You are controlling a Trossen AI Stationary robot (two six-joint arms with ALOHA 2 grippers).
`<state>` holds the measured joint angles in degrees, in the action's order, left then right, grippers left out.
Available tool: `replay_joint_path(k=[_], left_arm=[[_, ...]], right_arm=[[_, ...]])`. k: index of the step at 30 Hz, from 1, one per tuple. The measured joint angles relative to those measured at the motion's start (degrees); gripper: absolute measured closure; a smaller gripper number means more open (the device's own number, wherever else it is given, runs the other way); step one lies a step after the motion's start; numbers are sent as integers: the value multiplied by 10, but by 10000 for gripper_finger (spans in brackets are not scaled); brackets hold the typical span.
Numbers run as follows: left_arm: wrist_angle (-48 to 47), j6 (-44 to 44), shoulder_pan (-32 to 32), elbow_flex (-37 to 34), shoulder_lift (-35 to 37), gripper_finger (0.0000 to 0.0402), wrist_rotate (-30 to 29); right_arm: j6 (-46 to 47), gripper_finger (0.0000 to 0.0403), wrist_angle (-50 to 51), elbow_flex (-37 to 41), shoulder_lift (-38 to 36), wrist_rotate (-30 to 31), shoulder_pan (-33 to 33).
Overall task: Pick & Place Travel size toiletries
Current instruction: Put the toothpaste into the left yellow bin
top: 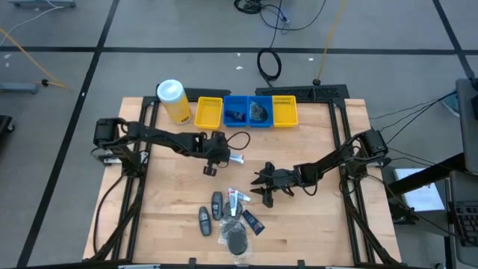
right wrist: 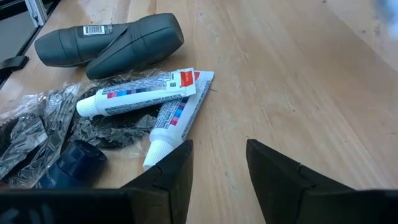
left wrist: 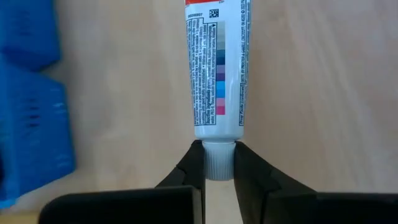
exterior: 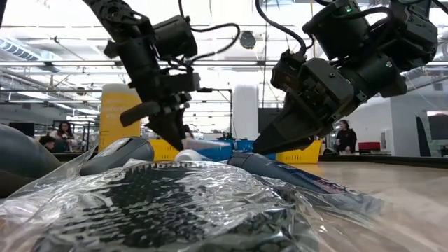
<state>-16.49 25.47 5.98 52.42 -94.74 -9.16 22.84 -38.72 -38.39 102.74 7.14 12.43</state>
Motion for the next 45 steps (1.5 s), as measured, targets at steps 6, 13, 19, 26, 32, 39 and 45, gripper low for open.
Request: replay_joint_path(k=[6,13,19,26,32,39,45], left_arm=[[0,-35,0,0,50,356,-54],[42,-59,5,1,98,362,-91],[39,-68,32,1,106,358,-171],[4,-124,102,1,106,362,-187],[3,-161,160,1,106,362,-147],[2,-205,211,1,106,353,-134],[2,-237,243,1,106,361,-121]], right_arm=[[0,261,0,0,0,0,0],[0,261,-1,0,0,0,0],[4,261,-1,0,0,0,0],[4,261,-1,0,0,0,1],[3,261,-1,0,0,0,1],[3,261,-1,0,0,0,1],[2,261,-1,0,0,0,1]])
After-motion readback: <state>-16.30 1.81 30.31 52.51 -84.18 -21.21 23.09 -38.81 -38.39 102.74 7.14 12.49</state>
